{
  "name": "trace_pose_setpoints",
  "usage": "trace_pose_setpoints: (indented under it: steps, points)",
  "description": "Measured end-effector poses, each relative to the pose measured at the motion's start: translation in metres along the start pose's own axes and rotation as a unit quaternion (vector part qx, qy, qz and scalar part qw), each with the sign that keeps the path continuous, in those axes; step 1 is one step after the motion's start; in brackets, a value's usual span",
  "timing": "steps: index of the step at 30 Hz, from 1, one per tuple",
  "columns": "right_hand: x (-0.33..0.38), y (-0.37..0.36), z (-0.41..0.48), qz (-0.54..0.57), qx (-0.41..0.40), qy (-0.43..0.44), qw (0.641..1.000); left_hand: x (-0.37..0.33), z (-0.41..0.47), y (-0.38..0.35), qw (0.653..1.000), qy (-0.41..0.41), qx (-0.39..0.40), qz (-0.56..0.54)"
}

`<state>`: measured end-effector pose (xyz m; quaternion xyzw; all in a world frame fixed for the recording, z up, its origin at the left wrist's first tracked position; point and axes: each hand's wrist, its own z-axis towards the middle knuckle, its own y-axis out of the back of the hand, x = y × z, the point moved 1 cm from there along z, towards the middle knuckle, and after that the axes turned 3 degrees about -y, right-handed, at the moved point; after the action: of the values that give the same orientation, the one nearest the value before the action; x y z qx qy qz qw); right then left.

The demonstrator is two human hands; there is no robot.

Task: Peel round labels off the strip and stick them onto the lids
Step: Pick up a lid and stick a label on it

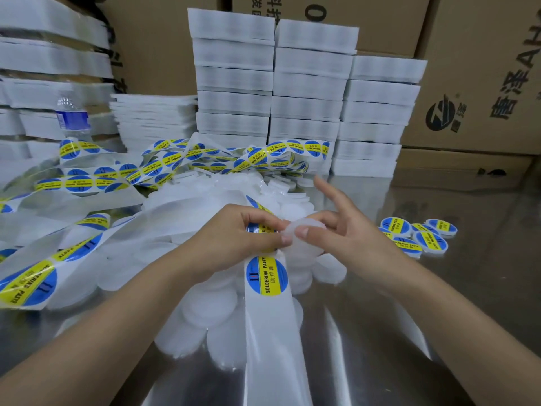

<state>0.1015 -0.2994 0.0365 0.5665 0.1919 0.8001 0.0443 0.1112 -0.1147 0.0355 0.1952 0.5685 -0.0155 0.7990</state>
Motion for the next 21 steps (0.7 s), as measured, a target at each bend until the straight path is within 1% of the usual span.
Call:
trace_pose_setpoints:
  steps: [3,5,7,9,12,14,16,21]
  points:
    - [0.002,0.002,0.000,-0.014,-0.049,0.021,0.998,0.002,0.001,0.000,0.999,0.025,-0.011,0.015]
    - [0.004,0.005,0.000,0.007,-0.088,0.033,0.996,0.004,0.002,0.001,0.999,0.042,-0.024,0.023]
    - [0.008,0.008,0.001,0.057,-0.127,0.037,0.990,0.006,0.004,0.001,0.998,0.055,-0.032,0.023]
    - [0.010,0.010,0.001,0.116,-0.150,0.026,0.982,0.008,0.004,0.001,0.997,0.064,-0.035,0.015]
    - [0.011,0.011,0.001,0.178,-0.156,-0.016,0.971,0.008,0.004,0.002,0.997,0.064,-0.035,-0.007]
    - [0.011,0.011,0.002,0.180,-0.157,-0.053,0.970,0.007,0.004,0.002,0.997,0.063,-0.028,-0.019]
    - [0.009,0.011,0.002,0.153,-0.158,-0.085,0.972,0.006,0.004,0.002,0.997,0.061,-0.021,-0.029]
    - [0.008,0.010,0.001,0.117,-0.162,-0.122,0.972,0.005,0.003,0.002,0.998,0.058,-0.014,-0.035]
